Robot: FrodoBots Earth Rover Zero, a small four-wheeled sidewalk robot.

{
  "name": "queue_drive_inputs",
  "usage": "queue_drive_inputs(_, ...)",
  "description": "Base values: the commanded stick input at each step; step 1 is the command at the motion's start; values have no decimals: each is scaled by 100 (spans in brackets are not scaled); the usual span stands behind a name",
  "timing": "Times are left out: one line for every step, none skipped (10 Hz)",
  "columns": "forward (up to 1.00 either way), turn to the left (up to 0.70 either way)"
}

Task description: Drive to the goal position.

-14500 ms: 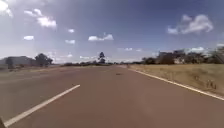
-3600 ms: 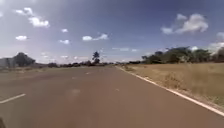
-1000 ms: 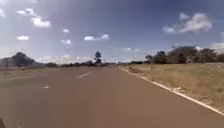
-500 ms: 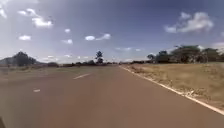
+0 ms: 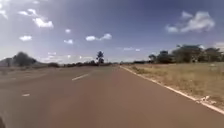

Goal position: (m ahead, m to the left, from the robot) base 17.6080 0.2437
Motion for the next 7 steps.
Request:
queue_drive_inputs(85,-29)
queue_drive_inputs(85,-34)
queue_drive_inputs(85,-30)
queue_drive_inputs(85,-13)
queue_drive_inputs(85,0)
queue_drive_inputs(85,0)
queue_drive_inputs(85,0)
